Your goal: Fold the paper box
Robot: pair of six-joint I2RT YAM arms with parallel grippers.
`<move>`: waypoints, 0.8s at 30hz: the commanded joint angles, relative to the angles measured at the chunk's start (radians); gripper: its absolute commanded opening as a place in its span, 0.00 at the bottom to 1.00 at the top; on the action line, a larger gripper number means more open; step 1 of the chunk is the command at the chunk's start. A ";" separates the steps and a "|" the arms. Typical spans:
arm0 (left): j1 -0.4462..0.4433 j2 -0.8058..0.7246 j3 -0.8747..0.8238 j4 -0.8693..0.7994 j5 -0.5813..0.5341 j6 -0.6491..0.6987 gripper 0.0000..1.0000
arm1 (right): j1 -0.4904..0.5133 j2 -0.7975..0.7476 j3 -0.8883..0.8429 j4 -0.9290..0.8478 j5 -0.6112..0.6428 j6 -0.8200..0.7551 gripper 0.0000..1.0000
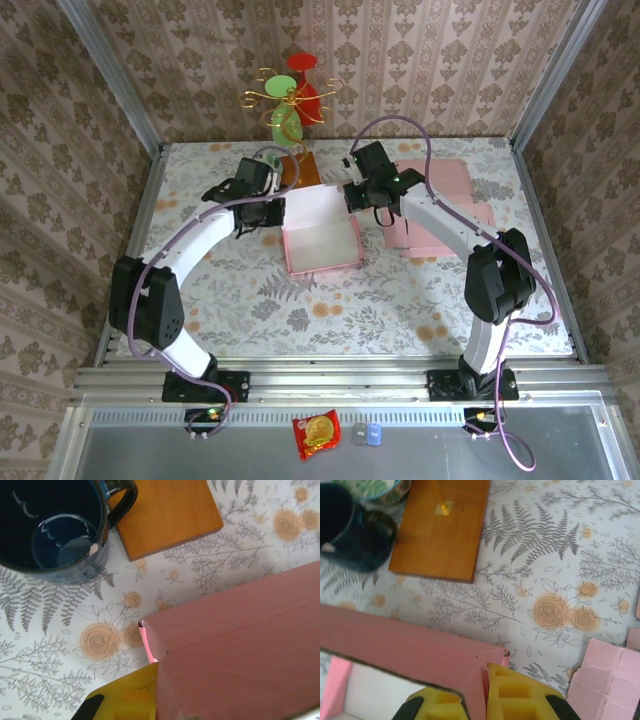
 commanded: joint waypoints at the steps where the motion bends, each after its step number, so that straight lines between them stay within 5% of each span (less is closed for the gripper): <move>1: -0.008 0.025 0.050 0.092 0.100 -0.045 0.00 | 0.037 0.020 0.026 0.024 0.003 0.178 0.00; 8: 0.007 0.062 0.051 0.177 0.142 -0.059 0.00 | 0.039 0.007 -0.059 0.150 0.005 0.210 0.00; 24: 0.011 -0.027 -0.242 0.497 0.195 -0.063 0.00 | 0.060 -0.119 -0.388 0.475 0.055 0.282 0.00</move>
